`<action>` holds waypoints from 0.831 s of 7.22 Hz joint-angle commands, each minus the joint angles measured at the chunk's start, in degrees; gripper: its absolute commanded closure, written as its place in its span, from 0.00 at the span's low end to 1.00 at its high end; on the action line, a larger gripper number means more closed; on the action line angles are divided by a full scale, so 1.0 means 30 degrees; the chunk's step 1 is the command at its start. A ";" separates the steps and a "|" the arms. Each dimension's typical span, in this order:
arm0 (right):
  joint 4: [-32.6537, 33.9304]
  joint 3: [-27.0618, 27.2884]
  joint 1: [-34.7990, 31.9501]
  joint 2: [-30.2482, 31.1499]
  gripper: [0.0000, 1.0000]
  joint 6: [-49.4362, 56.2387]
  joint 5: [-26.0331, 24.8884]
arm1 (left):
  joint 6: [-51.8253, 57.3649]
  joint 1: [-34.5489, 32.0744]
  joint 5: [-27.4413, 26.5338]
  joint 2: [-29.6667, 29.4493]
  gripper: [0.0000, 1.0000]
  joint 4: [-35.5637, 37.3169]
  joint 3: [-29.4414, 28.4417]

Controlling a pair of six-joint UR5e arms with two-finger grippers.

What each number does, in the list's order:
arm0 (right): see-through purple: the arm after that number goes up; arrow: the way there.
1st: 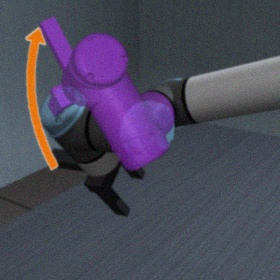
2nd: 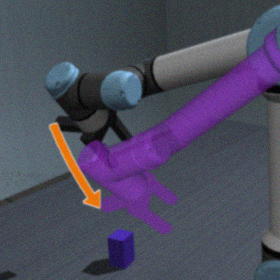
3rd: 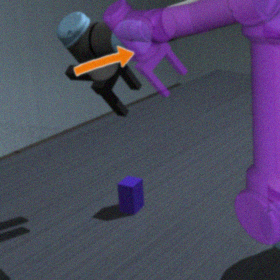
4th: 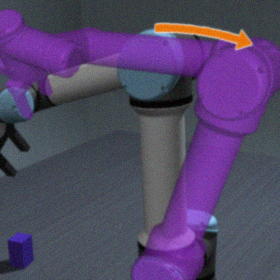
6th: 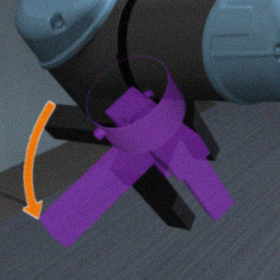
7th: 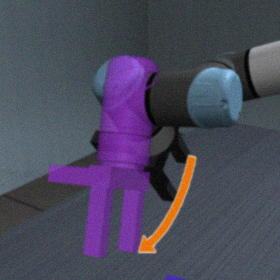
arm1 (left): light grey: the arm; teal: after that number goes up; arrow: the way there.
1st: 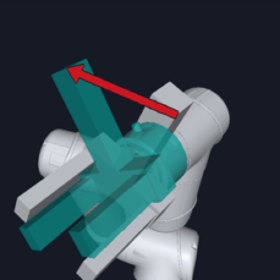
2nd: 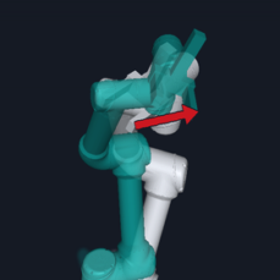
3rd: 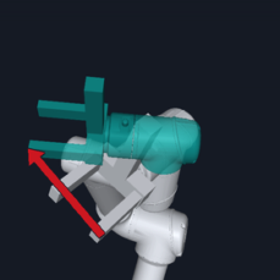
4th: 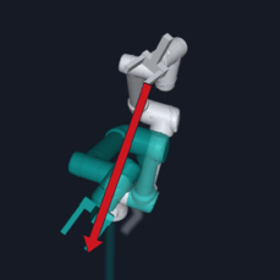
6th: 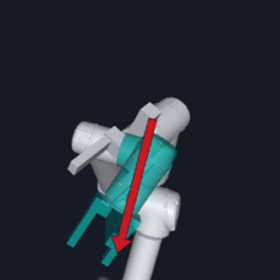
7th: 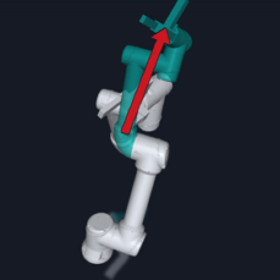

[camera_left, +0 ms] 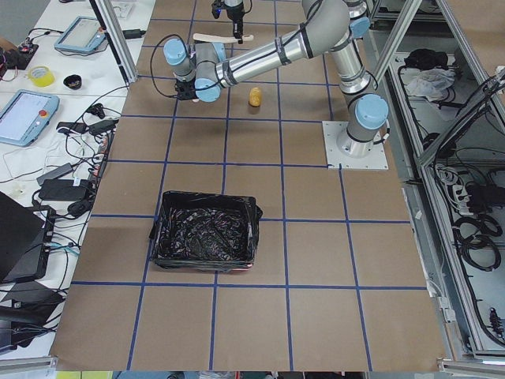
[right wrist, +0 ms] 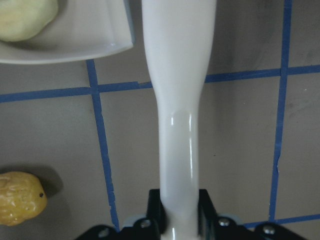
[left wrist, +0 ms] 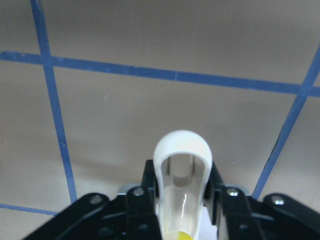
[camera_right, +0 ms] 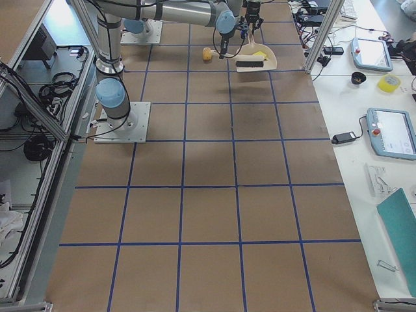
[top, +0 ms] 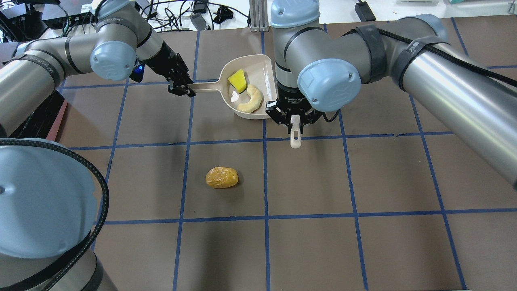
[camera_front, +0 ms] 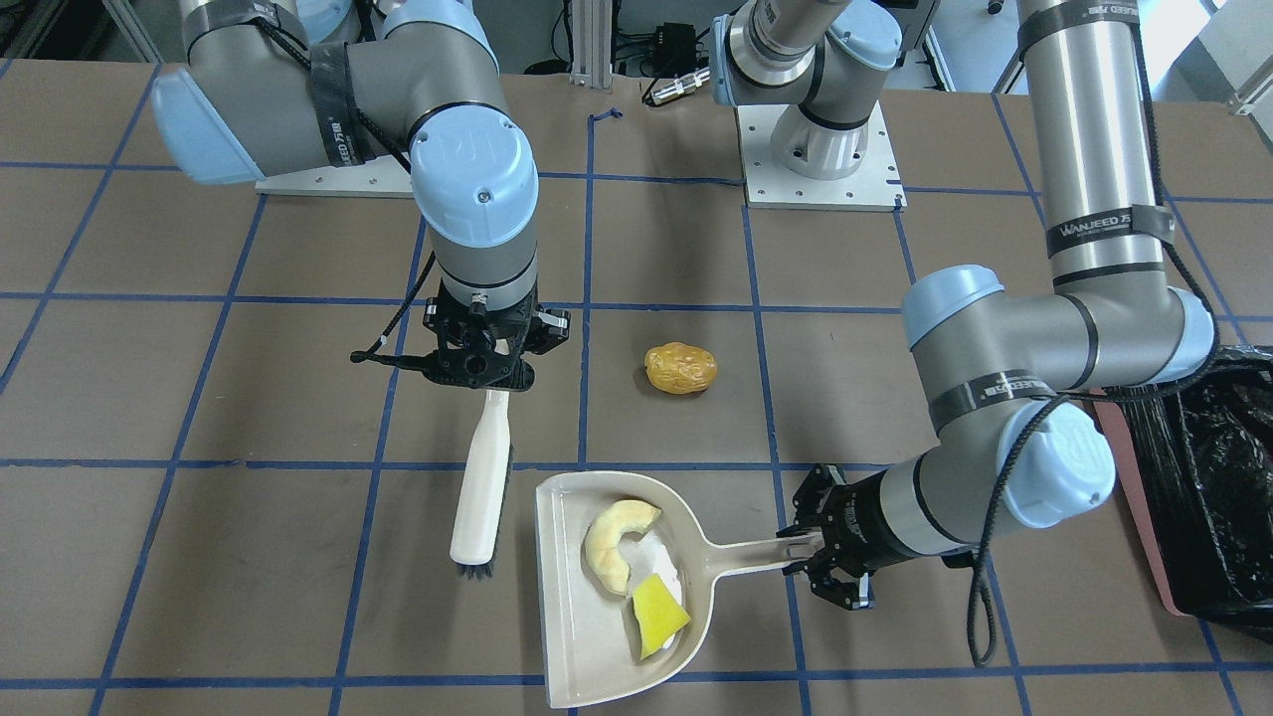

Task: Sweep and dump trash into bin
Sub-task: 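Move the dustpan toward the potato with the left gripper while the right brush approaches it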

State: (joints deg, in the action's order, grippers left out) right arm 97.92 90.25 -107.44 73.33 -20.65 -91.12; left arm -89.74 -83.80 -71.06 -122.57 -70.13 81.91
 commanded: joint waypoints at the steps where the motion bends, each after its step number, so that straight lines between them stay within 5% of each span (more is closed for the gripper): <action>1: -0.1400 0.0964 -0.0134 0.1040 1.00 0.0585 0.0019 | 0.0846 0.1444 0.0220 0.0686 1.00 -0.1108 -0.0057; 4: 0.1705 0.4478 -0.0369 0.1457 1.00 -0.0085 0.0400 | 0.3564 0.2765 -0.1262 0.2938 1.00 -0.2486 0.0874; 6: 0.1959 0.4662 -0.1621 0.1427 1.00 -0.1608 0.0460 | 0.5903 0.3847 -0.1916 0.4899 1.00 -0.2230 0.3850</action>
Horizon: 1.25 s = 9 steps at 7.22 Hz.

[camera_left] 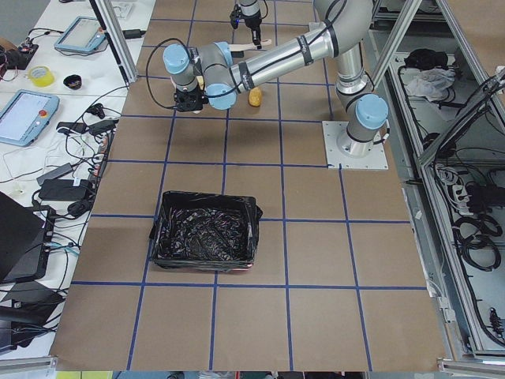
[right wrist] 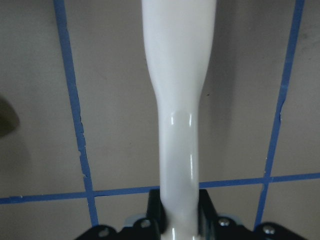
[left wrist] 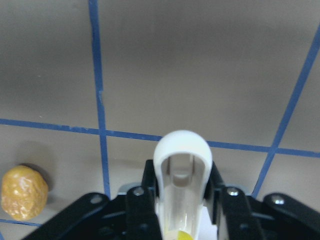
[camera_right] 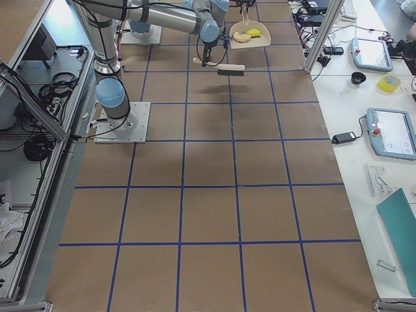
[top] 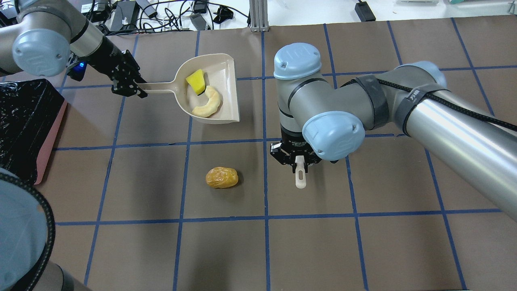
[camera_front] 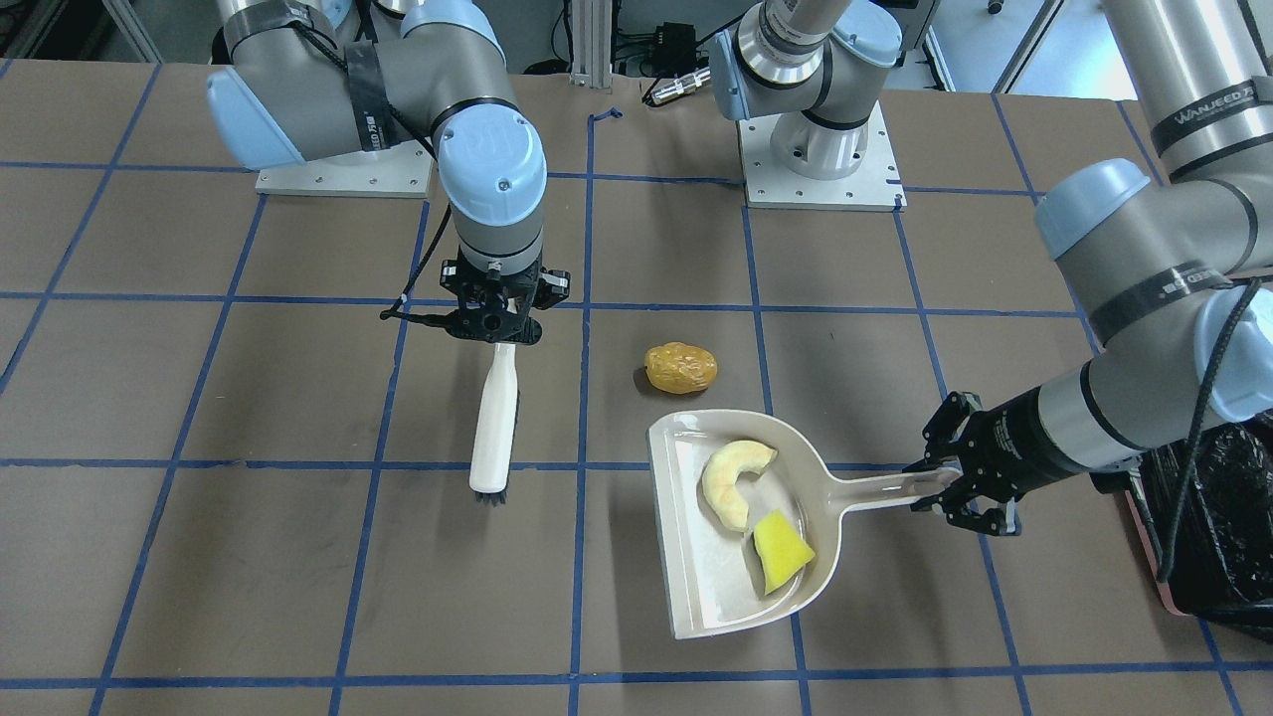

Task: Sweep and dump trash into bin
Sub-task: 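Move the dustpan toward the potato with the left gripper while the right brush approaches it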

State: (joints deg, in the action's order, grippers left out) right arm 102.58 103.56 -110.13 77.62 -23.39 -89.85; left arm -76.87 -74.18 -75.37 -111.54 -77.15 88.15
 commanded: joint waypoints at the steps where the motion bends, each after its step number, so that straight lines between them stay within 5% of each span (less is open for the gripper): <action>1: 0.0348 0.0227 -0.1310 0.0053 1.00 -0.1685 0.0009 | 0.2441 0.1718 -0.0482 0.2335 1.00 0.0198 0.3298; 5: 0.0407 0.0784 -0.3249 -0.0151 1.00 -0.3307 0.0154 | 0.4735 0.4481 -0.2876 0.4862 1.00 0.2908 0.8571; 6: 0.0406 0.0842 -0.3279 -0.0151 1.00 -0.3423 0.1548 | 0.4589 0.4512 -0.3000 0.5272 1.00 0.4461 1.0065; 9: 0.0406 0.0813 -0.3366 -0.0122 1.00 -0.3919 0.1854 | 0.3799 0.4425 -0.3872 0.6181 1.00 0.5238 1.1453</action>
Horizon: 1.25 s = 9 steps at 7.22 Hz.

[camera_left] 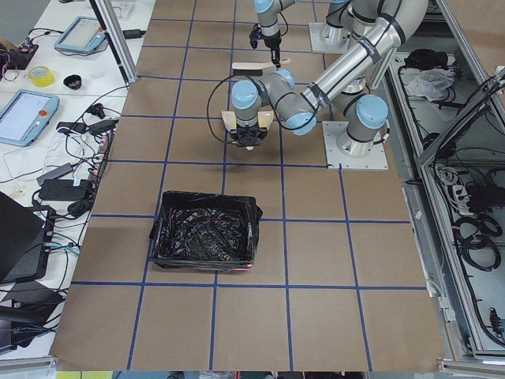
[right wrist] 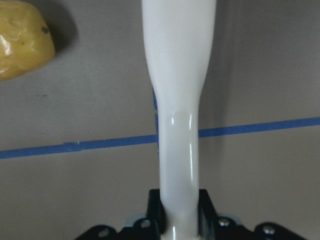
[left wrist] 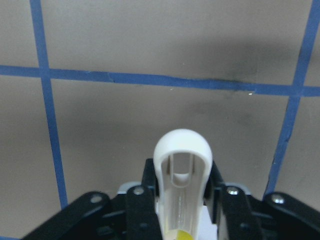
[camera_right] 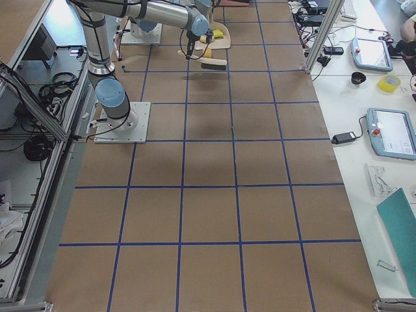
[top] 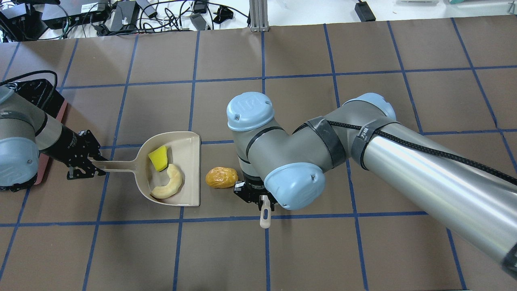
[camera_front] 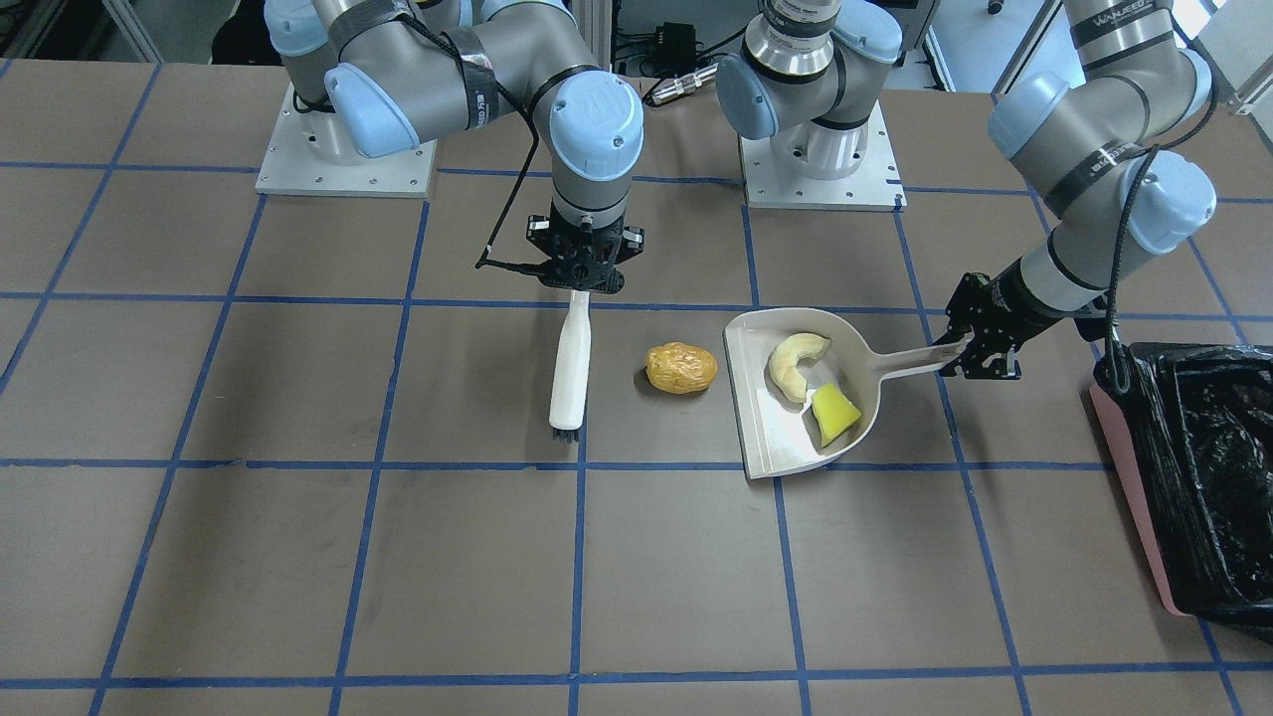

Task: Sweep and dump trash into bin
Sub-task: 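Move the dustpan toward the potato with the left gripper while the right brush approaches it, then sweep the yellow potato into the dustpan with the right gripper's brush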

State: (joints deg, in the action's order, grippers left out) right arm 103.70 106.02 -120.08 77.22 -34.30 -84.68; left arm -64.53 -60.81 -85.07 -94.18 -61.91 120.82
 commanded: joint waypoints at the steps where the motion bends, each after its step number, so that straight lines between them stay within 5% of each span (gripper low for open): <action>1: 0.0091 -0.0036 -0.0139 -0.0104 1.00 -0.0894 0.0277 | -0.0375 -0.0033 -0.0821 0.0775 1.00 0.0217 0.1147; 6: 0.3628 -0.0270 -0.2158 -0.2033 1.00 -0.3272 0.0601 | -0.2888 -0.1873 -0.0852 0.0956 1.00 0.0188 0.1241; 9: 0.3842 -0.1991 -0.3037 -0.3147 1.00 -0.4326 0.1538 | -0.4443 -0.3720 -0.0561 0.0516 1.00 0.0247 0.1125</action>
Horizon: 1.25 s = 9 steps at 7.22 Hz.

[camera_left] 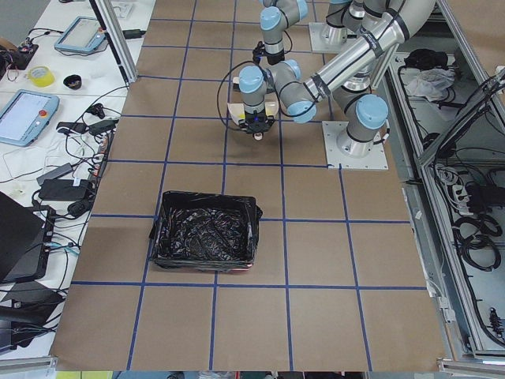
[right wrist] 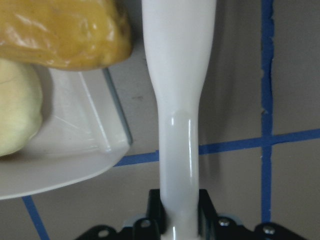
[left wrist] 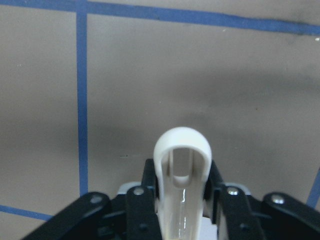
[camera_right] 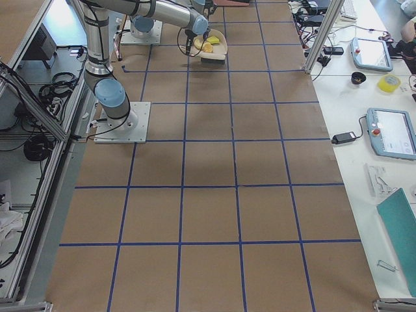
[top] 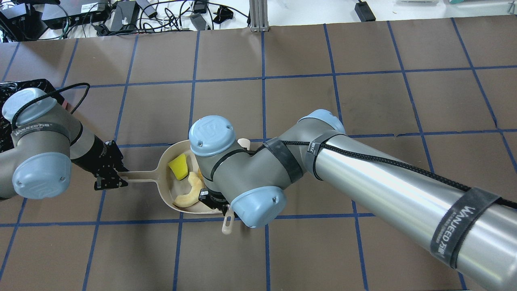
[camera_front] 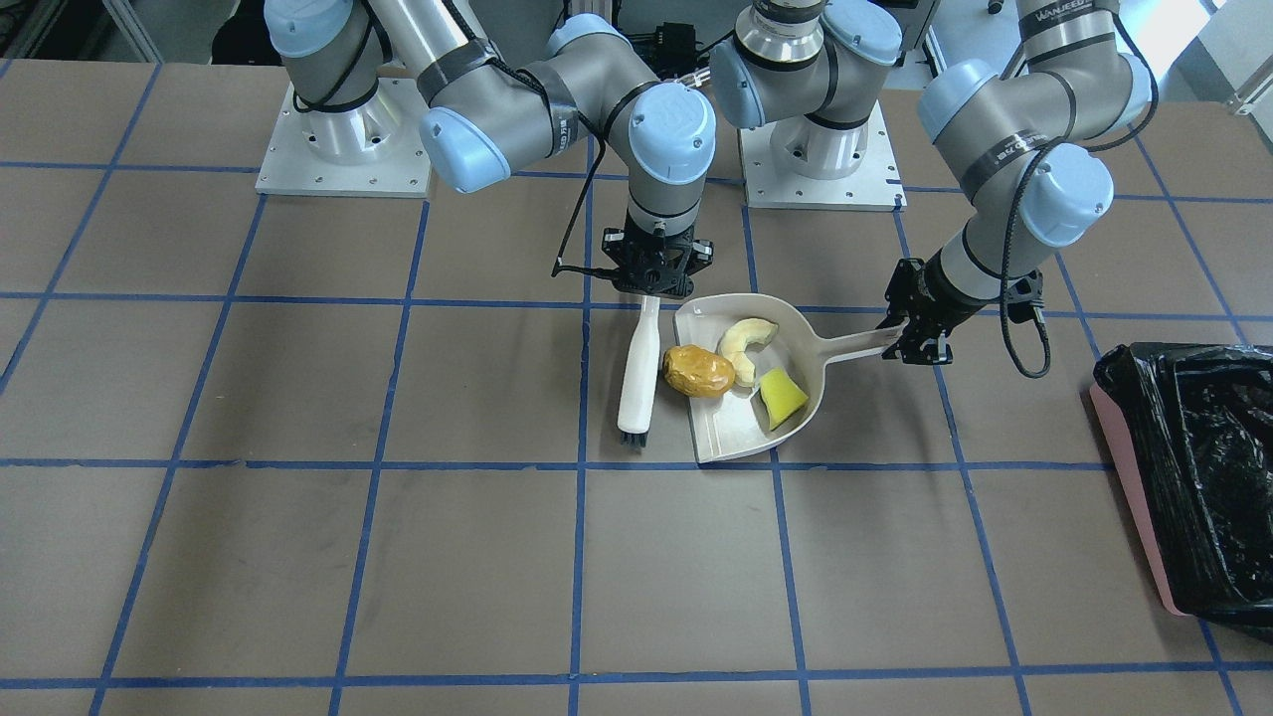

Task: Sweep and dump trash into bin
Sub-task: 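Sweep the yellow potato into the dustpan with the right gripper's brush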

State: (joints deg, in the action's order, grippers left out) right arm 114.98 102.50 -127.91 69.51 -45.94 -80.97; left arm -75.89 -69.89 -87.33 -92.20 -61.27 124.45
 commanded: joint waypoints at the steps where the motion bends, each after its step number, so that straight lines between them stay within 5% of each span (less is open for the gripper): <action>1: 0.0083 -0.1725 -0.0863 -0.1248 1.00 -0.1291 0.0302 | -0.0720 -0.1044 0.0253 -0.0173 1.00 0.0149 -0.0115; 5: -0.1669 -0.2115 -0.0373 -0.0935 1.00 -0.0193 -0.0630 | -0.0517 -0.2014 0.3059 -0.0495 1.00 0.0674 -0.0232; 9: -0.5359 -0.2027 0.2639 0.1493 1.00 0.3821 -0.1046 | 0.0626 -0.2014 0.4413 -0.0961 1.00 0.0384 -0.0816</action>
State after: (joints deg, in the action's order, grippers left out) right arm 101.77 96.36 -123.13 71.67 -37.75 -84.09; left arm -74.95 -75.99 -75.23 -94.14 -59.94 122.78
